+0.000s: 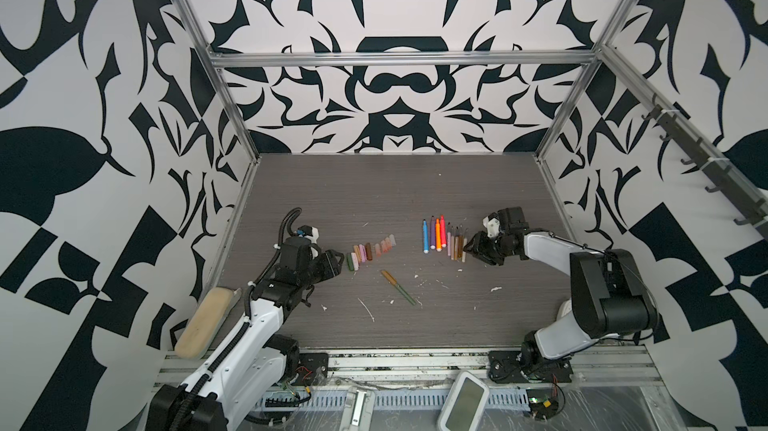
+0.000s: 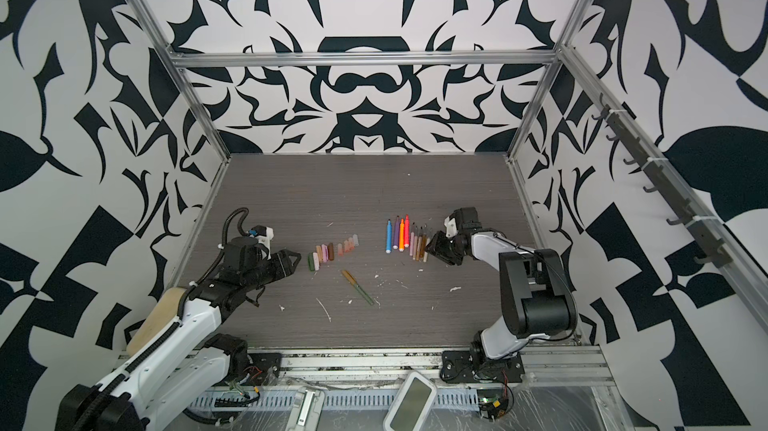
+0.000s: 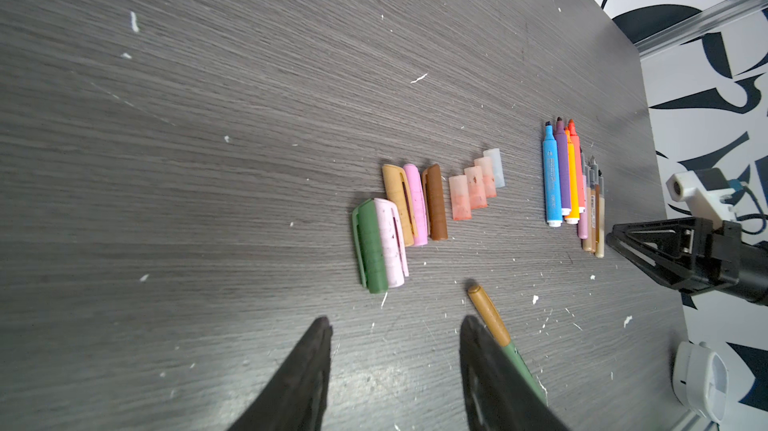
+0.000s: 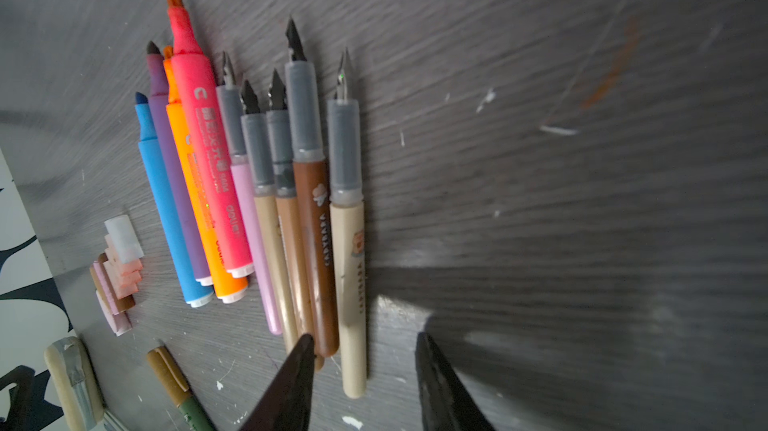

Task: Open the pen caps
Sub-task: 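Move the right gripper to the tan-capped green pen and grasp it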

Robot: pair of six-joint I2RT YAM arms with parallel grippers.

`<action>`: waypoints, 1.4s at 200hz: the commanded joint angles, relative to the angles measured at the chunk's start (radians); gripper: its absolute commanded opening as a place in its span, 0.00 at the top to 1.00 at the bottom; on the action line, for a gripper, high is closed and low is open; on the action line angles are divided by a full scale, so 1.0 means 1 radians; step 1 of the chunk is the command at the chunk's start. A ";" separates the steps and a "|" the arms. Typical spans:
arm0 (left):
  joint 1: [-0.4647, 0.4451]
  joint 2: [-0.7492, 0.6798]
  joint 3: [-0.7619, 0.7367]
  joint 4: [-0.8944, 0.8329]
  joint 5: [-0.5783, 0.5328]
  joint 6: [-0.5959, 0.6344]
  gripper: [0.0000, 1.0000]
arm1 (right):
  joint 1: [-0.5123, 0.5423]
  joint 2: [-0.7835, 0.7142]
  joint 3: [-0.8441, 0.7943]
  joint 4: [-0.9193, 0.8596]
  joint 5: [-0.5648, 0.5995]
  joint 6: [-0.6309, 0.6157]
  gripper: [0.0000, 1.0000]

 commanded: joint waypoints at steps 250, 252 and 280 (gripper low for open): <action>0.002 -0.045 -0.017 0.036 -0.030 -0.001 0.47 | 0.870 -0.303 -0.053 -0.159 0.442 0.181 0.63; 0.002 -0.047 -0.017 0.036 -0.030 -0.002 0.47 | 0.884 -0.291 -0.043 -0.166 0.451 0.171 0.63; 0.001 -0.040 -0.017 0.038 -0.030 -0.004 0.46 | 0.989 -0.145 0.109 -0.265 0.533 0.092 0.65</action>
